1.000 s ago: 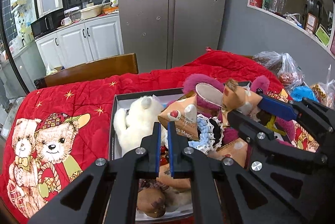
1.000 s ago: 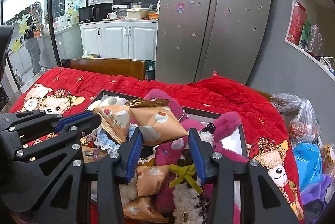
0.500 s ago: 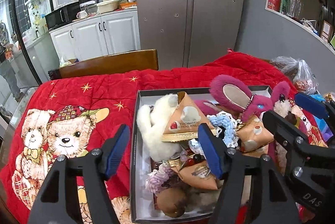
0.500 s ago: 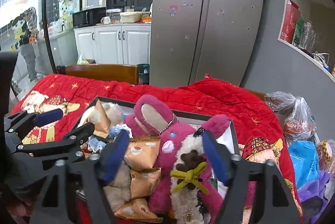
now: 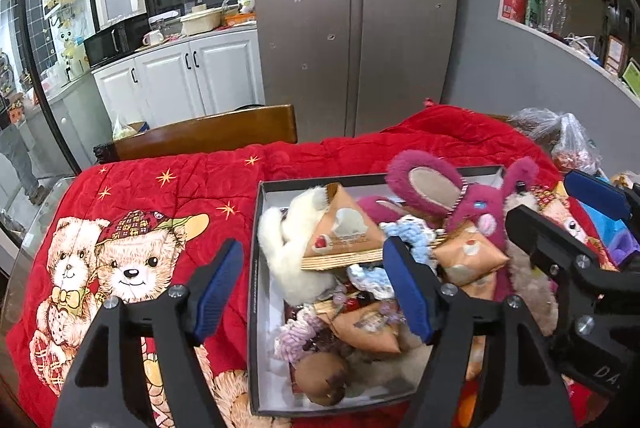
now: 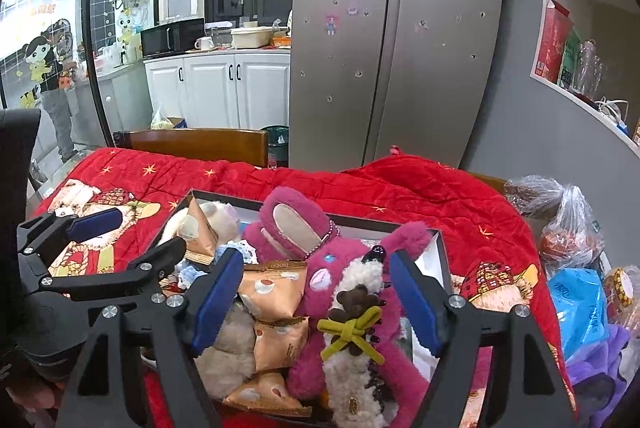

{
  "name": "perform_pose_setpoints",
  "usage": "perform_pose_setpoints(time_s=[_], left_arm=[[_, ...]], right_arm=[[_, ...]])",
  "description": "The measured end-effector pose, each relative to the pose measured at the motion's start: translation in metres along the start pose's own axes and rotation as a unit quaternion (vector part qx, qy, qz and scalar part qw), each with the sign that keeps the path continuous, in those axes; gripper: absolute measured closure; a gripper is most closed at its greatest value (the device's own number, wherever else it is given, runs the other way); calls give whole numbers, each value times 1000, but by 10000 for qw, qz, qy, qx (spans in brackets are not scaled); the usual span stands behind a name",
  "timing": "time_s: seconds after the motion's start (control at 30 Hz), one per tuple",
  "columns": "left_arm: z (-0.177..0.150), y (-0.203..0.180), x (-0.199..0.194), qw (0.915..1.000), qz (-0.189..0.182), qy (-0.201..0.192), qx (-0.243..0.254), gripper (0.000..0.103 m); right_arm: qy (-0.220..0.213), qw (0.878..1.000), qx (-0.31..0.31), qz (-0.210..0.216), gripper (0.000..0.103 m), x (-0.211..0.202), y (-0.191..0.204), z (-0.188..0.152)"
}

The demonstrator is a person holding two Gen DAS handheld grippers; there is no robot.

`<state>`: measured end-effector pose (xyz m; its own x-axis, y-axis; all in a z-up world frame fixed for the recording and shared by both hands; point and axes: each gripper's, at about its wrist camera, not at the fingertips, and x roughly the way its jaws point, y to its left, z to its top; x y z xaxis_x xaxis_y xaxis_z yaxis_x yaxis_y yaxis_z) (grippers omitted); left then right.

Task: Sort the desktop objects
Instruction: 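Withdraw both grippers from the tray back over the bedspread, then grasp the orange with left gripper while right gripper grasps the black bristled hair comb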

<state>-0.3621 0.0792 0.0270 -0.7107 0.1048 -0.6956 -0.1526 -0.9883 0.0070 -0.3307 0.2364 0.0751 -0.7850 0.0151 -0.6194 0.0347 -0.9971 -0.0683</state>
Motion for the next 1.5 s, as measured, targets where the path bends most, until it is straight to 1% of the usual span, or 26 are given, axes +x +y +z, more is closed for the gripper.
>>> perform_pose_setpoints(time_s=[0.1, 0.17, 0.2, 0.27, 0.37, 0.43, 0.53, 0.63, 0.73, 0.83, 0.93, 1.07, 1.17, 1.27, 1.4, 1.5], left_arm=[[0, -7, -18, 9998, -101, -128, 79, 29], [-1, -13, -35, 9994, -173, -237, 156, 26], [-1, -16, -43, 9992, -198, -293, 192, 23], [-3, -23, -62, 9984, -271, -429, 260, 22], [-10, -33, -87, 9969, -401, -562, 382, 20], [-20, -40, -101, 9958, -476, -614, 490, 20], [-38, -49, -115, 9949, -522, -600, 615, 20], [-56, -56, -121, 9951, -527, -515, 657, 20], [-74, -60, -123, 9955, -636, -433, 558, 20], [-92, -68, -115, 9957, -680, -290, 556, 20], [-109, -79, -103, 9958, -668, -146, 614, 20], [-124, -94, -85, 9958, -616, 71, 672, 20], [-129, -101, -76, 9954, -593, 127, 735, 20], [-133, -105, -67, 9953, -575, 183, 759, 20], [-138, -109, -52, 9953, -488, 278, 786, 20], [-141, -113, -41, 9945, -489, 373, 842, 20]], right_arm=[[-77, 10000, -6, 3, 25, -15, -2, 2], [-189, 9998, -36, -42, 25, -30, -4, 3], [-250, 9996, -73, -79, 25, -39, -4, 3], [-407, 9989, -121, -203, 25, -57, -6, 2], [-625, 9971, -138, -402, 23, -82, -14, -1], [-686, 9969, -51, -385, 23, -96, -21, -3], [-713, 9967, 69, -370, 23, -113, -32, -9], [-733, 9963, 27, -447, 23, -127, -37, -21], [-770, 9959, -24, -481, 23, -141, -44, -34], [-761, 9961, -1, -437, 23, -148, -54, -46], [-678, 9969, 27, -388, 23, -146, -65, -59], [-504, 9983, -79, -285, 23, -129, -71, -82], [-283, 9995, -114, -111, 23, -110, -74, -100], [-101, 9998, -124, -100, 23, -95, -76, -118], [209, 9998, 51, 36, 23, -73, -79, -136], [452, 9990, 56, 4, 23, -57, -77, -146]])
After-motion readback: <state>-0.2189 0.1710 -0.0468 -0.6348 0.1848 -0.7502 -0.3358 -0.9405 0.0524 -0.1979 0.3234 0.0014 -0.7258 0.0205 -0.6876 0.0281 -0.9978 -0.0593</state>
